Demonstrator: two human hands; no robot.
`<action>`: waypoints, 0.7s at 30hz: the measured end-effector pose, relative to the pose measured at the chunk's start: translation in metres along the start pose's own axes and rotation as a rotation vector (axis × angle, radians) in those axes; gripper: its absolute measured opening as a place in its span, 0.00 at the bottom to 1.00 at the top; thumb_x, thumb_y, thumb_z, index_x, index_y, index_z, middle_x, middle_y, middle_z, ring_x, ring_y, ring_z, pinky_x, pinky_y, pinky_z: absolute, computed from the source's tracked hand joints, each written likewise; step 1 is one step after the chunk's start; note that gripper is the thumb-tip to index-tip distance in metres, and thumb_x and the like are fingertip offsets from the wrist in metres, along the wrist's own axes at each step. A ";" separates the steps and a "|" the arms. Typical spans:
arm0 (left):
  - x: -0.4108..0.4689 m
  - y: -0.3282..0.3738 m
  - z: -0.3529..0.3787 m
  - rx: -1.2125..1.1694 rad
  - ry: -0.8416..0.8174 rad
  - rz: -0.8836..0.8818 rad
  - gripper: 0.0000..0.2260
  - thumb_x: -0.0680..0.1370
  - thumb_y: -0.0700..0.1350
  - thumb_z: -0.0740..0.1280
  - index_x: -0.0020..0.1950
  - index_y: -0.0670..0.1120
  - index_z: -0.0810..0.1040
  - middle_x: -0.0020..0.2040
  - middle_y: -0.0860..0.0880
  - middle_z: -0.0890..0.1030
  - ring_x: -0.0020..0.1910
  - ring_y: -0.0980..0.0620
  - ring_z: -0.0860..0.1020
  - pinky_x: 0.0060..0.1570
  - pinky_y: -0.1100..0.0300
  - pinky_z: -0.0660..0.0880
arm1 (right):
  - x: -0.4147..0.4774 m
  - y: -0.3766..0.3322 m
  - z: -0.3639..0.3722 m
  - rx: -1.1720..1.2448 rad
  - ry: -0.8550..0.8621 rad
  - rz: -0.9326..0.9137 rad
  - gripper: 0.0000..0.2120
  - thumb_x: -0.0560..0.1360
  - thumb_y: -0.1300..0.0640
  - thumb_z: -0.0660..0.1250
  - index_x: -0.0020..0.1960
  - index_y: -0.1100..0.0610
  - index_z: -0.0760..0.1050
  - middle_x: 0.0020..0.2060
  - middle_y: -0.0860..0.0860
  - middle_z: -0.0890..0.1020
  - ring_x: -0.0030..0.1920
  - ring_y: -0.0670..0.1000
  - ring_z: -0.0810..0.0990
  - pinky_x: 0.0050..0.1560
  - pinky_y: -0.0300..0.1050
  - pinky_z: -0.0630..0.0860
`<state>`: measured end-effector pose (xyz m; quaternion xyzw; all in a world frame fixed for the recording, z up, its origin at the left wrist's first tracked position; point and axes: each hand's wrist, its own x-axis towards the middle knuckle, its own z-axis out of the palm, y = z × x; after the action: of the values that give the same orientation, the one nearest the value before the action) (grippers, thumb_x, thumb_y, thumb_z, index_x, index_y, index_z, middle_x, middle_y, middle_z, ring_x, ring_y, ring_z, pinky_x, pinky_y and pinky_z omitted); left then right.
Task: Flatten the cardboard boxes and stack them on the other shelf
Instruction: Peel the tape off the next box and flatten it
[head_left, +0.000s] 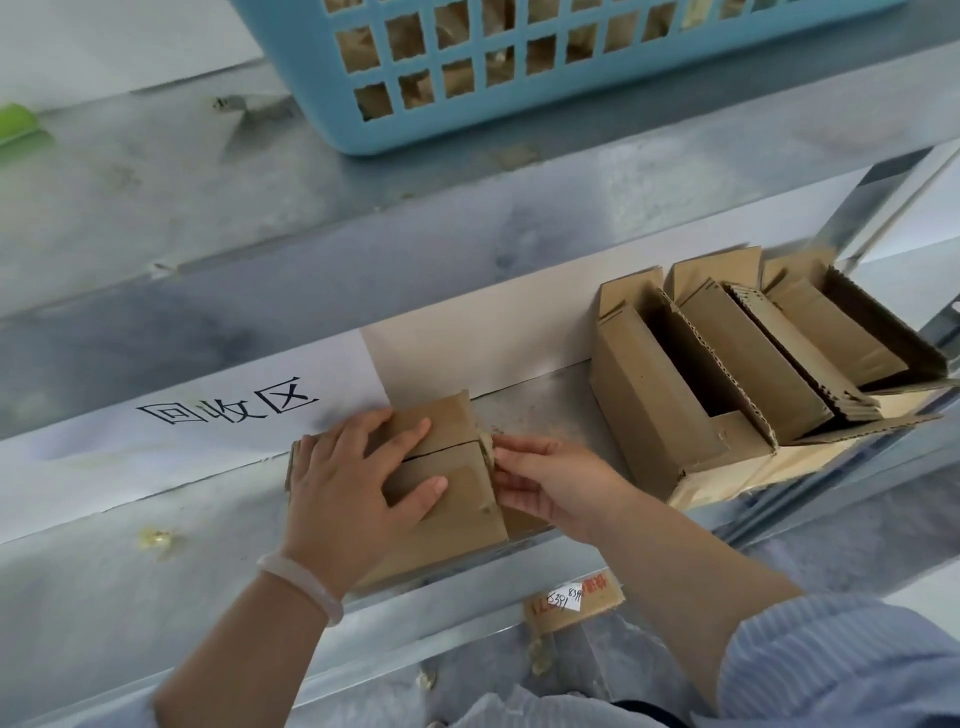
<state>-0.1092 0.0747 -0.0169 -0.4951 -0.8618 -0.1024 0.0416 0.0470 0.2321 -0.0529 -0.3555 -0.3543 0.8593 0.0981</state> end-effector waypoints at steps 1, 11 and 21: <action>0.000 0.000 -0.001 -0.001 -0.004 -0.007 0.28 0.71 0.73 0.53 0.66 0.64 0.73 0.66 0.55 0.72 0.64 0.47 0.70 0.65 0.45 0.64 | 0.000 0.000 0.001 -0.003 0.003 0.009 0.10 0.74 0.66 0.70 0.55 0.63 0.80 0.51 0.61 0.83 0.51 0.56 0.82 0.52 0.52 0.82; -0.003 0.006 -0.007 -0.011 -0.021 -0.025 0.29 0.70 0.72 0.54 0.66 0.63 0.73 0.68 0.54 0.71 0.66 0.47 0.69 0.67 0.46 0.62 | 0.000 -0.011 0.007 -0.182 -0.020 -0.049 0.03 0.76 0.65 0.68 0.44 0.59 0.77 0.37 0.55 0.82 0.42 0.52 0.81 0.56 0.53 0.79; -0.003 0.006 -0.009 -0.033 -0.032 -0.026 0.28 0.71 0.72 0.54 0.67 0.63 0.73 0.67 0.54 0.71 0.66 0.48 0.68 0.68 0.46 0.60 | 0.020 0.014 -0.006 -0.594 0.312 -0.186 0.10 0.71 0.61 0.75 0.44 0.51 0.75 0.42 0.51 0.83 0.40 0.50 0.85 0.43 0.48 0.83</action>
<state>-0.1025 0.0733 -0.0082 -0.4860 -0.8669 -0.1091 0.0182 0.0382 0.2335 -0.0764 -0.4616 -0.6006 0.6415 0.1214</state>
